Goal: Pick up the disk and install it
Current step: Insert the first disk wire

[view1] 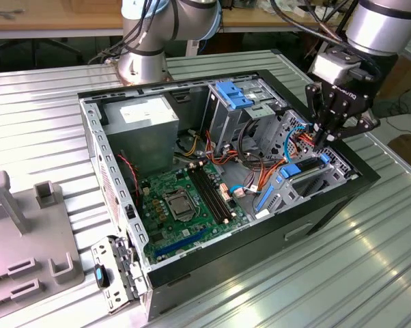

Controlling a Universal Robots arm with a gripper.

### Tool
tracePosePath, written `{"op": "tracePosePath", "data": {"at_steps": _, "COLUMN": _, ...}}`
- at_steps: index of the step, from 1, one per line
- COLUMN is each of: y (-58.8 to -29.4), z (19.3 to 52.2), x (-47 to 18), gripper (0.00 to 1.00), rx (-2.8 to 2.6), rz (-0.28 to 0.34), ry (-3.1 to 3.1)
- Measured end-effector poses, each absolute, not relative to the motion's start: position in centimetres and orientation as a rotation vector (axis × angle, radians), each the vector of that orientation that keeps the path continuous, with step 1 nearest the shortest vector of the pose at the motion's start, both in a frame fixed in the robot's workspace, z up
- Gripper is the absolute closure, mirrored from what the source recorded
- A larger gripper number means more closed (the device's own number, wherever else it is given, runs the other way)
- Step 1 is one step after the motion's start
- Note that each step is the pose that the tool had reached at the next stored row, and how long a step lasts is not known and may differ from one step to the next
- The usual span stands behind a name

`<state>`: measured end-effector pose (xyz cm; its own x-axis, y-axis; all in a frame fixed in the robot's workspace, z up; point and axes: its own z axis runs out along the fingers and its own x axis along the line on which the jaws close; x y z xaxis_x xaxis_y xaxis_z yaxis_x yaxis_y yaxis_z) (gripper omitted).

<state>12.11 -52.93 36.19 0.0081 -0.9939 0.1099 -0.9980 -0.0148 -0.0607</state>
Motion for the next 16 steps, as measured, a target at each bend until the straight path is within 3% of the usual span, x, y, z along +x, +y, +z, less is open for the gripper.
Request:
{"op": "tracePosePath", "data": {"at_steps": 4, "y": -53.6, "z": 35.9, "x": 12.1, "gripper": 0.83, "rx": 2.239, "rz": 0.095, "ry": -2.238}}
{"op": "tracePosePath", "data": {"at_steps": 16, "y": -55.3, "z": 35.4, "x": 11.4, "gripper": 0.83, "rx": 2.249, "rz": 0.109, "ry": -2.274}}
